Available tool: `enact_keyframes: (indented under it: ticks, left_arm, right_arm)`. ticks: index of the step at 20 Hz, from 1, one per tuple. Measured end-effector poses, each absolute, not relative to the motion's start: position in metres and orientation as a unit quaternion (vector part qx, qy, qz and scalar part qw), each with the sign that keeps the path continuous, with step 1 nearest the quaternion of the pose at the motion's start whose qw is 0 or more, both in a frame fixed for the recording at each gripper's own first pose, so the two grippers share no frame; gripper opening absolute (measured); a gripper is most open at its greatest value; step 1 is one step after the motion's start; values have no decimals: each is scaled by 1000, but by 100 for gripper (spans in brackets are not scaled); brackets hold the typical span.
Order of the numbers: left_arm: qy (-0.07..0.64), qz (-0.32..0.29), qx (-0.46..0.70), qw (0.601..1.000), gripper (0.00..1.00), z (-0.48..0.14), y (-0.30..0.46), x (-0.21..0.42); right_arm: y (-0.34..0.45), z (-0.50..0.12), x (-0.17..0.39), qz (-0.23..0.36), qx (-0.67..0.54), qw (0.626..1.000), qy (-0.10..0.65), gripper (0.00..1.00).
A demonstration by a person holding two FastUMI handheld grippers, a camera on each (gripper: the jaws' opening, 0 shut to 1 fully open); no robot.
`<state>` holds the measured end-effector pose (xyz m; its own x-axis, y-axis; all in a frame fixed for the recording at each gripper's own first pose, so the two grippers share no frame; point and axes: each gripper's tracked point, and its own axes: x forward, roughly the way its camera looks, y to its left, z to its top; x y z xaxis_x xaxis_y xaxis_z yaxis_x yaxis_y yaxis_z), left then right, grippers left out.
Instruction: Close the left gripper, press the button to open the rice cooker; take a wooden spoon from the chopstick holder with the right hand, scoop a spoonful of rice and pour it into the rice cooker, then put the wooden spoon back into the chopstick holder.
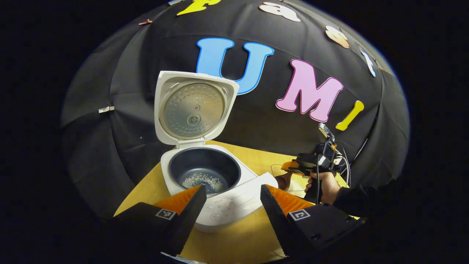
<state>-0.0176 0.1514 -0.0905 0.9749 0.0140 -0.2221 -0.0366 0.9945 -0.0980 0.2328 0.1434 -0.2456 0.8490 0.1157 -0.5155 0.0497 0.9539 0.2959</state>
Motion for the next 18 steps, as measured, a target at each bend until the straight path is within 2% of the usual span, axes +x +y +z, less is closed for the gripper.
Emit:
enact_keyframes:
  ticks: [5, 10, 18]
  left_arm:
    - [104, 22, -58, 993, 96, -87, 155, -18]
    - [94, 28, -59, 993, 96, -80, 157, -19]
    - [86, 40, -48, 994, 96, -75, 162, -26]
  right_arm:
    - [127, -251, 221, -16, 238, 920, 311, 18]
    - [101, -261, 206, -52, 364, 870, 328, 18]
    - [78, -211, 209, -48, 346, 887, 303, 18]
